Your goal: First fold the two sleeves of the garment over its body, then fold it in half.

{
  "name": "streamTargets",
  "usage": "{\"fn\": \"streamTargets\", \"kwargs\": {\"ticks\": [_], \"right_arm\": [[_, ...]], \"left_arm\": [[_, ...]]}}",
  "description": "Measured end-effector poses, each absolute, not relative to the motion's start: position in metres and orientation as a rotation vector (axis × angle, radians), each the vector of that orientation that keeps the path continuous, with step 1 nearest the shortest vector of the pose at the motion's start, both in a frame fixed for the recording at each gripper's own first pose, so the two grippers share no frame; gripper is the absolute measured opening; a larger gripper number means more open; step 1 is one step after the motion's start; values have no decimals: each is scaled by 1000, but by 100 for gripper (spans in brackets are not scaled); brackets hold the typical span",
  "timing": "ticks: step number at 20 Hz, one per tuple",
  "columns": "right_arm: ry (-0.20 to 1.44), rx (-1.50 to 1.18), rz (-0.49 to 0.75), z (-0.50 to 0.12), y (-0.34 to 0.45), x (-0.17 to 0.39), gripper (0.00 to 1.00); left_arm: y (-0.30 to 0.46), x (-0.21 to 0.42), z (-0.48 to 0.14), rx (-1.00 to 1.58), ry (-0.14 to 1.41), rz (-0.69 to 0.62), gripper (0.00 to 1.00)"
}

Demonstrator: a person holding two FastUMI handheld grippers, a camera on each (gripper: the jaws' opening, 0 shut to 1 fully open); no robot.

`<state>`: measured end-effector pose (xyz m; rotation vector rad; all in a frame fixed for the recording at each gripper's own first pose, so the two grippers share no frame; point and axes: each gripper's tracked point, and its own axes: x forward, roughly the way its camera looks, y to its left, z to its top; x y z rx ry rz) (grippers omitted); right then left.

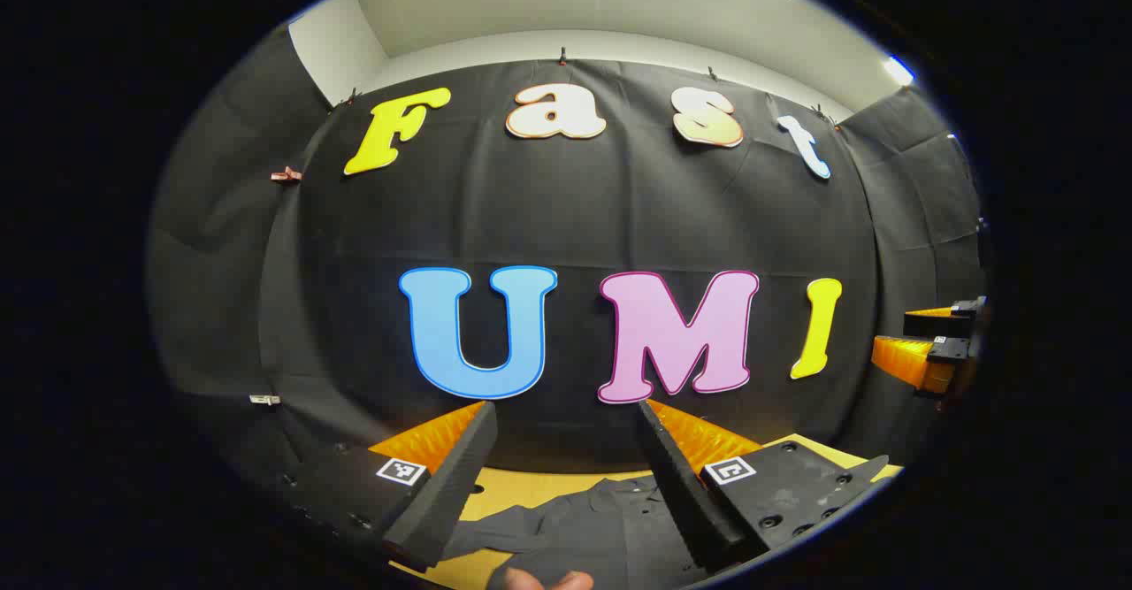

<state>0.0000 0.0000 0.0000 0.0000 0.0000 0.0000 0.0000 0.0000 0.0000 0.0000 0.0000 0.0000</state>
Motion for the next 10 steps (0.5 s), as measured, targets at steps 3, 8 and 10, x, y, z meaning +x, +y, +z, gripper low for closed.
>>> {"fn": "streamTargets", "kwargs": {"ticks": [3, 8, 10], "right_arm": [[8, 3, -20, -3, -13, -2, 98], [-7, -2, -65, 6, -40, -14, 100], [-2, -11, -85, 3, -54, -20, 97]], "left_arm": [[-8, 1, -4, -3, 7, -16, 99], [-12, -3, -2, -7, 9, -14, 99], [-14, -3, -1, -4, 9, -13, 99]]}}
